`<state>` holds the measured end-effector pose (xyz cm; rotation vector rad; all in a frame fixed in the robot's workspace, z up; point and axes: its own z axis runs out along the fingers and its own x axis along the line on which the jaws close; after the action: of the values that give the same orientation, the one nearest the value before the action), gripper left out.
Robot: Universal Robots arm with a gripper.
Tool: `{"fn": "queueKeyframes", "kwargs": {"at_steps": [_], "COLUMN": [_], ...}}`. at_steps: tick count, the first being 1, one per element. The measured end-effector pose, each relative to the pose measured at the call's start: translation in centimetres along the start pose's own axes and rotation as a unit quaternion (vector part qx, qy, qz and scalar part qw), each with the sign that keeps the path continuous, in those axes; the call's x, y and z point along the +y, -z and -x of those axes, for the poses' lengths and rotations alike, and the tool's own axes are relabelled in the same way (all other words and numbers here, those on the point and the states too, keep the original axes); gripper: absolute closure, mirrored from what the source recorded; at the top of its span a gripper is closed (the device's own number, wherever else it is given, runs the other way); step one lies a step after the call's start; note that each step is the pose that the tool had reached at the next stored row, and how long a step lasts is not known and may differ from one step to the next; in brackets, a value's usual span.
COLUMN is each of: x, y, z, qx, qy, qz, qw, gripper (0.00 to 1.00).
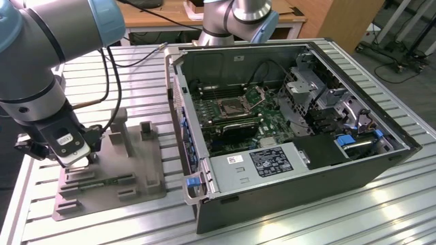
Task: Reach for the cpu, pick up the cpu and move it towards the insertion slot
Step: 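Pick up the cpu and move it towards the insertion slot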
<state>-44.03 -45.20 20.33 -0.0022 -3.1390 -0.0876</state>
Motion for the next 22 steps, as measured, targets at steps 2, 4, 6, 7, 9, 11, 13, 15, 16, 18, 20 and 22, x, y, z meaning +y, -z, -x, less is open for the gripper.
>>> {"fn": "queueKeyframes", "kwargs": {"at_steps": [2,4,6,7,9,11,13,15,16,18,20,22], "x": [0.0,0.0,0.01,0.0,0.01,0.01,0.01,0.01,0.01,0.02,0.03,0.04], "y": [0.03,0.05,0.09,0.11,0.16,0.18,0.2,0.25,0.3,0.41,0.53,0.68], "z": [0.0,0.0,0.0,0.0,0.0,0.0,0.0,0.0,0.0,0.0,0.0,0.0], "qx": [0.0,0.0,0.0,0.0,0.0,0.0,0.0,0.0001,0.0001,0.0,0.0,0.0], "qy": [0.0,0.0,0.0,0.0,0.0,0.0,0.0,0.0,0.0,0.0,0.0,0.0], "qz": [0.0,0.0,0.0,0.0,0.0,0.0,0.0,0.0,-0.0001,0.0,0.0,-0.0001], "qw": [1.0,1.0,1.0,1.0,1.0,1.0,1.0,1.0,1.0,1.0,1.0,1.0], "gripper": [0.45,0.45,0.45,0.45,0.45,0.45,0.45,0.45,0.45,0.45,0.45,0.45]}}
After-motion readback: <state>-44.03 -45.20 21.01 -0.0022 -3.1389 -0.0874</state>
